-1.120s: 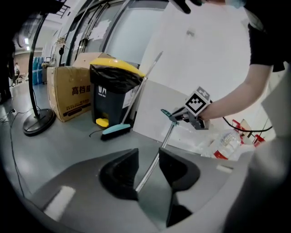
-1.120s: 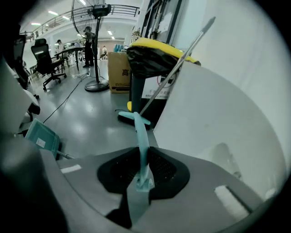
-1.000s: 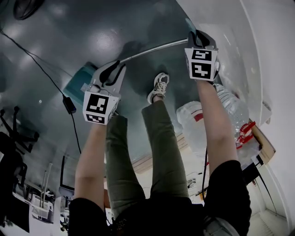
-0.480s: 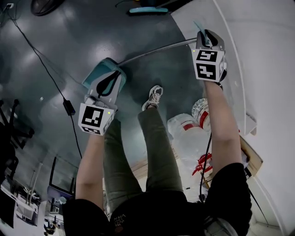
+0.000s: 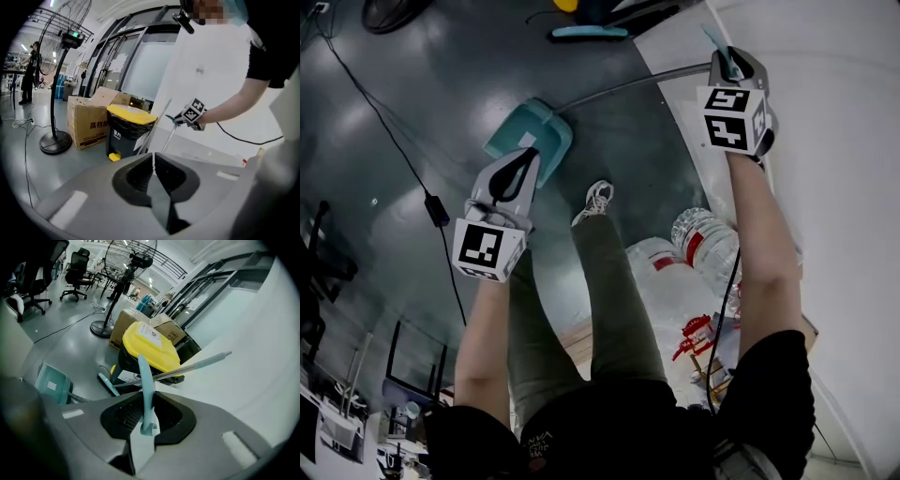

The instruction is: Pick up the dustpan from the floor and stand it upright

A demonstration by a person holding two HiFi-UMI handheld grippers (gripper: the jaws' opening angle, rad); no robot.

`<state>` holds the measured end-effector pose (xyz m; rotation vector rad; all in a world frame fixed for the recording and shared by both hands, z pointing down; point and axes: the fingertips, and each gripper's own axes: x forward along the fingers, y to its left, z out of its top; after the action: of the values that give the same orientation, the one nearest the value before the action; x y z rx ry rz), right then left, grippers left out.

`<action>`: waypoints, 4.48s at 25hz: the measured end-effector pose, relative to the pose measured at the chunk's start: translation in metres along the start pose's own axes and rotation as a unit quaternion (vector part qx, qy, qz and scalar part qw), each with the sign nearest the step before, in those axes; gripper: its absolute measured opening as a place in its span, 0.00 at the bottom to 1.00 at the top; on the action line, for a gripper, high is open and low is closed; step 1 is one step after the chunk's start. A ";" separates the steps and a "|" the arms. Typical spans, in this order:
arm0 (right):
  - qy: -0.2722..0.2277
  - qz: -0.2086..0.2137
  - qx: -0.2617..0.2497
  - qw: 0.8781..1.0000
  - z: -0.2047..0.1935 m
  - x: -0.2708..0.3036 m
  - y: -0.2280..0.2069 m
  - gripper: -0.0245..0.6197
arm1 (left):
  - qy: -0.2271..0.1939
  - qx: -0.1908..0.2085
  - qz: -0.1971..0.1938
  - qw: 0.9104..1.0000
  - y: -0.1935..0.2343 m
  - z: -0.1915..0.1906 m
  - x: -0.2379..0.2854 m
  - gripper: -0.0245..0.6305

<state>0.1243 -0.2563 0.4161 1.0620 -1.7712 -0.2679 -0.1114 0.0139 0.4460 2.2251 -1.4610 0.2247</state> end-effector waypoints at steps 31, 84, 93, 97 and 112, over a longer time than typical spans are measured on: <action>0.003 -0.112 -0.080 0.990 0.021 -0.033 -0.098 0.18 | -0.027 0.001 -0.043 0.999 -0.041 0.045 0.014 0.14; -0.167 -0.017 0.470 0.867 0.062 -0.357 0.038 0.28 | -0.073 0.117 -0.182 0.974 -0.121 0.232 -0.115 0.14; -0.213 -0.044 0.488 0.845 0.081 -0.445 0.036 0.15 | -0.097 0.137 -0.206 0.964 -0.141 0.262 -0.165 0.14; -0.229 -0.044 0.493 0.839 0.092 -0.481 0.045 0.08 | -0.105 0.141 -0.213 0.961 -0.146 0.272 -0.192 0.14; -0.253 0.029 0.474 0.843 0.129 -0.542 0.112 0.04 | -0.132 0.138 -0.187 0.964 -0.118 0.274 -0.284 0.12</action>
<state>0.0118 0.1839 0.0751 1.7239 -2.4958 0.4844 -0.1559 0.1595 0.0633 2.7970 -1.1531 0.0047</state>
